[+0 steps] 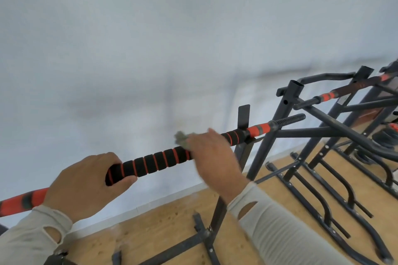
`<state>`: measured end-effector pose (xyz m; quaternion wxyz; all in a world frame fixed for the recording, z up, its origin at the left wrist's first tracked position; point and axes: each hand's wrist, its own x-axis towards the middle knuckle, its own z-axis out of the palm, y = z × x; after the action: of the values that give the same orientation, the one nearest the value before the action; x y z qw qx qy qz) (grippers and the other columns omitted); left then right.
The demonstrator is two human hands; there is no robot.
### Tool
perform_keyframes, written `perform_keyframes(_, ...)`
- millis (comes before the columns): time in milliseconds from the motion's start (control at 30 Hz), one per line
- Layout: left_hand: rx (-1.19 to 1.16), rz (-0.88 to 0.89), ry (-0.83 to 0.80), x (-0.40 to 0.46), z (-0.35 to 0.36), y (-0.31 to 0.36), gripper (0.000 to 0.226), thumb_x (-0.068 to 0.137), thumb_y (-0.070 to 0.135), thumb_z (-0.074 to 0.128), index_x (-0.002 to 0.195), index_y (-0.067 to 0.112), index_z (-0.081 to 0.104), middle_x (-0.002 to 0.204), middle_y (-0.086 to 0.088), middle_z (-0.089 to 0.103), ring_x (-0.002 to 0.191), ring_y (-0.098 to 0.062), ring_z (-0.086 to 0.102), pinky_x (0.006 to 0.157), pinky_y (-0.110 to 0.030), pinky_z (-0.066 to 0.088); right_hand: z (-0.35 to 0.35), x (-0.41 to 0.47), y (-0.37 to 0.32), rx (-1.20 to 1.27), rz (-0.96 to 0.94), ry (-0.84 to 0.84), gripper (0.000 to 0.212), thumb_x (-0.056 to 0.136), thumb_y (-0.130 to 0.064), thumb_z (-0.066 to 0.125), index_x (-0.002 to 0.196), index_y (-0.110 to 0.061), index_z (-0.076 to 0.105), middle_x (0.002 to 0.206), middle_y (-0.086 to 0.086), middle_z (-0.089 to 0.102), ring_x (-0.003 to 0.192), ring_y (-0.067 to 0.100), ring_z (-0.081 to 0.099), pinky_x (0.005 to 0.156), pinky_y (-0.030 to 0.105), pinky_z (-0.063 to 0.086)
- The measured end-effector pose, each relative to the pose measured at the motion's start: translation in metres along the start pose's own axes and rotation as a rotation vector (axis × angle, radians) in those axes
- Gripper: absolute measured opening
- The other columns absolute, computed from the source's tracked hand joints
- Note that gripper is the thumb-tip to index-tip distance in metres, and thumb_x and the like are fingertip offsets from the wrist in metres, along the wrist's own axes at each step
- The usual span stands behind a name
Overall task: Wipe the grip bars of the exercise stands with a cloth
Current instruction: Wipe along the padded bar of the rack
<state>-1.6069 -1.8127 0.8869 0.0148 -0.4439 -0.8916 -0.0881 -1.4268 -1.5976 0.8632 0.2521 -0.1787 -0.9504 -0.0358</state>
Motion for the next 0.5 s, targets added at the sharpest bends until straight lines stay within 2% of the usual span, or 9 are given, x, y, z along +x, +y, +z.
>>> perform_keyframes(33,0.0,0.004,0.004,0.0,0.001,-0.001,0.035,0.082,0.074,0.05,0.084,0.04,0.051,0.074,0.019,0.057,0.066,0.0,0.055,0.058,-0.02,0.042,-0.011,0.003,0.023,-0.105,0.039,-0.094,0.057,0.085,-0.002,0.039,0.122,-0.035,0.066,0.103,-0.011,0.071,0.097,0.018,0.063,0.1,0.037,0.05)
perform_keyframes(100,0.003,0.015,0.007,0.0,0.001,-0.002,0.036,0.082,0.076,0.049,0.085,0.04,0.05,0.075,0.019,0.057,0.068,0.001,0.054,0.059,-0.02,0.043,-0.034,0.007,0.065,-0.245,0.199,-0.239,0.044,0.087,-0.003,0.045,0.116,-0.028,0.066,0.096,-0.007,0.068,0.089,0.017,0.059,0.084,0.032,0.053)
perform_keyframes(167,-0.002,0.019,0.01,-0.001,0.001,-0.003,0.038,0.081,0.077,0.048,0.086,0.039,0.05,0.076,0.018,0.057,0.069,0.001,0.054,0.06,-0.02,0.042,-0.052,0.011,0.086,-0.315,0.284,-0.323,0.028,0.088,-0.01,0.063,0.112,-0.024,0.066,0.091,-0.005,0.066,0.083,0.016,0.058,0.08,0.033,0.056)
perform_keyframes(233,-0.002,0.028,0.023,0.0,0.004,-0.005,0.041,0.08,0.078,0.046,0.088,0.039,0.05,0.077,0.018,0.057,0.07,0.001,0.053,0.06,-0.019,0.041,-0.055,0.019,0.079,-0.365,0.269,-0.402,0.019,0.087,-0.015,0.067,0.105,-0.021,0.065,0.081,-0.005,0.057,0.079,0.017,0.058,0.08,0.033,0.057)
perform_keyframes(333,-0.034,0.073,0.028,-0.001,0.009,-0.011,0.042,0.08,0.079,0.048,0.098,0.041,0.05,0.086,0.024,0.055,0.077,0.001,0.053,0.066,-0.019,0.041,-0.043,0.022,0.044,-0.277,0.251,-0.393,0.011,0.087,-0.018,0.064,0.096,-0.023,0.059,0.073,-0.006,0.05,0.075,0.016,0.058,0.068,0.031,0.047)
perform_keyframes(400,-0.093,0.103,0.038,-0.008,0.009,-0.021,0.053,0.077,0.074,0.062,0.115,0.038,0.05,0.106,0.025,0.053,0.092,-0.003,0.055,0.079,-0.022,0.044,-0.036,0.019,0.03,-0.259,0.236,-0.341,0.008,0.087,-0.018,0.062,0.091,-0.021,0.056,0.071,-0.004,0.052,0.071,0.017,0.055,0.061,0.03,0.044)
perform_keyframes(467,-0.057,0.111,0.09,-0.016,0.008,-0.038,0.065,0.073,0.065,0.075,0.122,0.029,0.051,0.115,0.016,0.053,0.1,-0.011,0.057,0.085,-0.027,0.046,-0.032,0.016,0.03,-0.22,0.273,-0.274,0.003,0.091,-0.019,0.062,0.091,-0.019,0.059,0.071,-0.004,0.057,0.07,0.017,0.055,0.062,0.031,0.052)
perform_keyframes(500,-0.038,0.101,0.112,-0.02,0.007,-0.048,0.064,0.072,0.06,0.079,0.12,0.027,0.052,0.114,0.014,0.054,0.099,-0.013,0.058,0.083,-0.027,0.046,-0.031,0.015,0.03,-0.205,0.31,-0.255,0.002,0.093,-0.019,0.062,0.091,-0.019,0.061,0.071,-0.004,0.058,0.07,0.017,0.057,0.063,0.033,0.056)
